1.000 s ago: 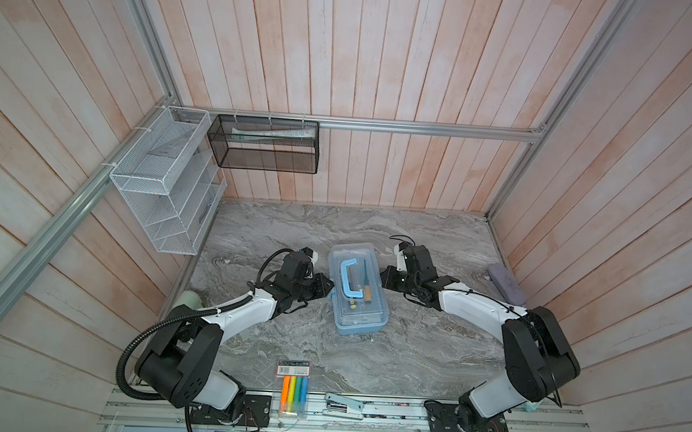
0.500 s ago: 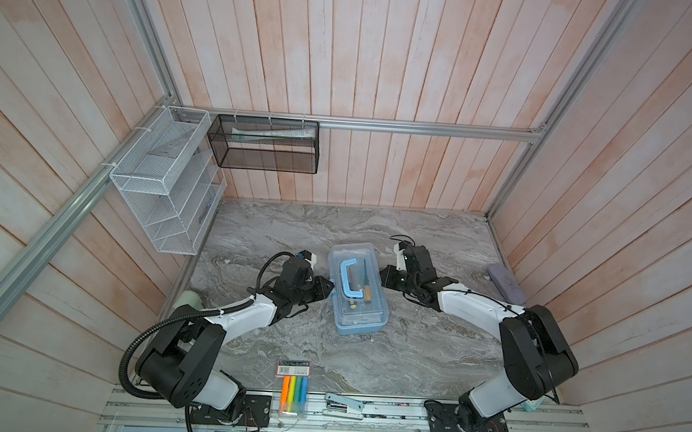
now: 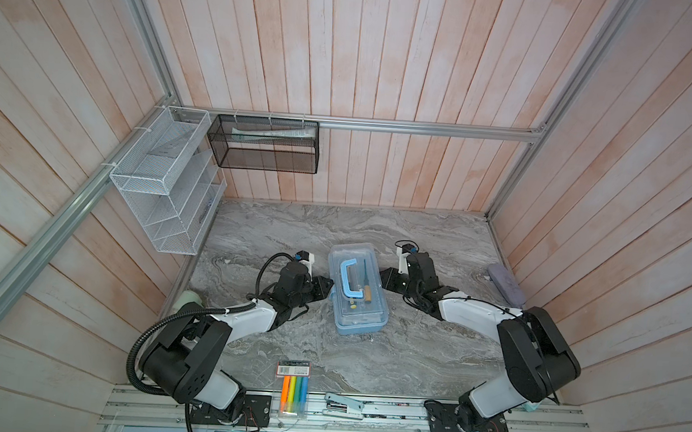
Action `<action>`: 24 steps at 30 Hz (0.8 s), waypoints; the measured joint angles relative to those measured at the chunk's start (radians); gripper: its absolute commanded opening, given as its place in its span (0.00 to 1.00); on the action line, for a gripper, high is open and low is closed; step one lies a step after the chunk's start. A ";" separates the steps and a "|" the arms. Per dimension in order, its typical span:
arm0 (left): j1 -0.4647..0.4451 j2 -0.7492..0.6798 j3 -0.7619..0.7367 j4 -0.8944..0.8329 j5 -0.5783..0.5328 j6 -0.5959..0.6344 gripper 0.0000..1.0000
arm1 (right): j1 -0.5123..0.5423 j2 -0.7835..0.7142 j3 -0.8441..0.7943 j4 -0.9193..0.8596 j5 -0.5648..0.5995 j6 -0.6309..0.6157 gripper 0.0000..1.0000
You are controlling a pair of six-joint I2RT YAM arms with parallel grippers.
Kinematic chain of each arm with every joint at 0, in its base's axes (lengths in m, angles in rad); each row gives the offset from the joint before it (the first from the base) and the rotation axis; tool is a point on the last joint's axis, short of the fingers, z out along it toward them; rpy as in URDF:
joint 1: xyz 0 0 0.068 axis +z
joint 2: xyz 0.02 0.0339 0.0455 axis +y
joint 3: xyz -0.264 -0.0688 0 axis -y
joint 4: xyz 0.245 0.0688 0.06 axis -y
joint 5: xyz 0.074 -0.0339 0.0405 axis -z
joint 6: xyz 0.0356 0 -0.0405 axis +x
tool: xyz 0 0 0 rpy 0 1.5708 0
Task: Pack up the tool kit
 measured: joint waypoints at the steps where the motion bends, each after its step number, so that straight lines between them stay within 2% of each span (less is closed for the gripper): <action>1: 0.000 0.003 -0.003 0.013 -0.003 -0.002 0.24 | 0.000 0.000 -0.003 0.007 0.000 0.005 0.17; 14: -0.004 0.059 -0.037 0.179 -0.051 -0.058 0.25 | 0.000 0.021 -0.031 0.105 0.002 0.066 0.17; 24: -0.040 0.065 -0.097 0.296 -0.161 -0.144 0.26 | 0.020 0.031 -0.076 0.203 0.023 0.155 0.16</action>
